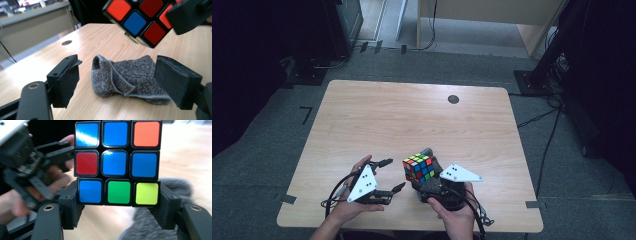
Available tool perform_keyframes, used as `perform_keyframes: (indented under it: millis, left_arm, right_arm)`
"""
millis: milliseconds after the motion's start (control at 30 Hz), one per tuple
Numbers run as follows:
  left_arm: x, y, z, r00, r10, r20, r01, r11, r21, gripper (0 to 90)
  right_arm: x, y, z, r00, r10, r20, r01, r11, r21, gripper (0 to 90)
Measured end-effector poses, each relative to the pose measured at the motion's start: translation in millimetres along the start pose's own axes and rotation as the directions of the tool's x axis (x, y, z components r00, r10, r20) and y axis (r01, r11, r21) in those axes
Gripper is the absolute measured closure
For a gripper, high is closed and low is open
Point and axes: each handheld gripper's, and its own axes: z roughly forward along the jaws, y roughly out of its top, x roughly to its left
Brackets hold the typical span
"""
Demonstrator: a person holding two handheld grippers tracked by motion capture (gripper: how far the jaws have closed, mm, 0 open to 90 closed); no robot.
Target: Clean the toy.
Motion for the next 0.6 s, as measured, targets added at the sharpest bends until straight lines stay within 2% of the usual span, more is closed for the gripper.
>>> perform_keyframes:
  millis: [100,233,333,400,433,467,500,600]
  left_arm:
    - [-5.0,-1.3,2.5,0.9981,0.058,-0.024,-0.058,0.9983,-0.010,22.0]
    - [-11.5,-0.5,4.4,0.9920,0.121,-0.037,-0.122,0.9924,-0.017,20.8]
    - [-16.2,1.4,5.6,0.9911,0.131,-0.025,-0.131,0.9913,-0.012,18.5]
    - [-19.8,2.4,6.7,0.9882,0.151,-0.023,-0.152,0.9884,-0.012,18.4]
    - [-21.8,2.8,7.3,0.9856,0.167,-0.028,-0.167,0.9859,-0.008,18.5]
    - [-21.8,2.8,7.3,0.9856,0.167,-0.028,-0.167,0.9859,-0.008,18.7]
    - [-25.5,3.1,9.1,0.9810,0.192,-0.027,-0.192,0.9814,-0.002,19.5]
    - [-29.1,2.6,9.0,0.9742,0.225,-0.014,-0.225,0.9743,0.002,28.1]
  right_arm:
    - [2.0,1.2,2.9,0.9979,0.022,-0.060,-0.019,0.999,0.045,34.4]
    - [6.0,1.2,7.0,0.9948,0.037,-0.095,-0.029,0.996,0.086,34.3]
    - [8.5,1.3,9.0,0.9940,0.034,-0.104,-0.020,0.990,0.137,34.3]
    - [11.0,1.3,9.9,0.9957,0.029,-0.088,-0.015,0.986,0.163,34.3]
    - [11.2,1.4,10.5,0.9948,0.038,-0.095,-0.020,0.984,0.178,34.4]
    - [11.2,1.4,10.5,0.9948,0.038,-0.095,-0.020,0.984,0.178,34.4]
    - [10.7,0.9,12.7,0.9910,0.058,-0.120,-0.033,0.978,0.205,34.3]
    - [12.6,-0.2,16.3,0.9912,0.054,-0.121,-0.025,0.972,0.232,34.2]
